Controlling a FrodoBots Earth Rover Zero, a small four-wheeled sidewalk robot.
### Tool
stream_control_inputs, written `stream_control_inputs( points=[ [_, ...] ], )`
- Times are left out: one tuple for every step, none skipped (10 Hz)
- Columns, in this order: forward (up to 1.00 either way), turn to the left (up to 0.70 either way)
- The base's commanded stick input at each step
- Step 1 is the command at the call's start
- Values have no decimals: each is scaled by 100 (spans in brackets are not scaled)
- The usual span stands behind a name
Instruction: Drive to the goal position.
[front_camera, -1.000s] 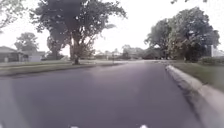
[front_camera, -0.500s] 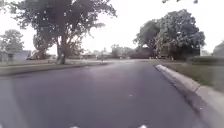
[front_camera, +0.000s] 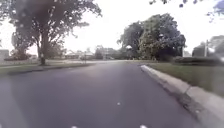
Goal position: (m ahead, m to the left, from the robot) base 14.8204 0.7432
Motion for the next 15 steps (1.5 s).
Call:
stream_control_inputs(
  points=[
    [70, -35],
    [70, -35],
    [70, -35],
    [70, -6],
    [70, -1],
    [70, 0],
    [70, 0],
    [70, 0],
    [70, 1],
    [70, 2],
    [70, 2],
    [85, 2],
    [85, 2],
    [95, 3],
    [100, 3]
  ],
)
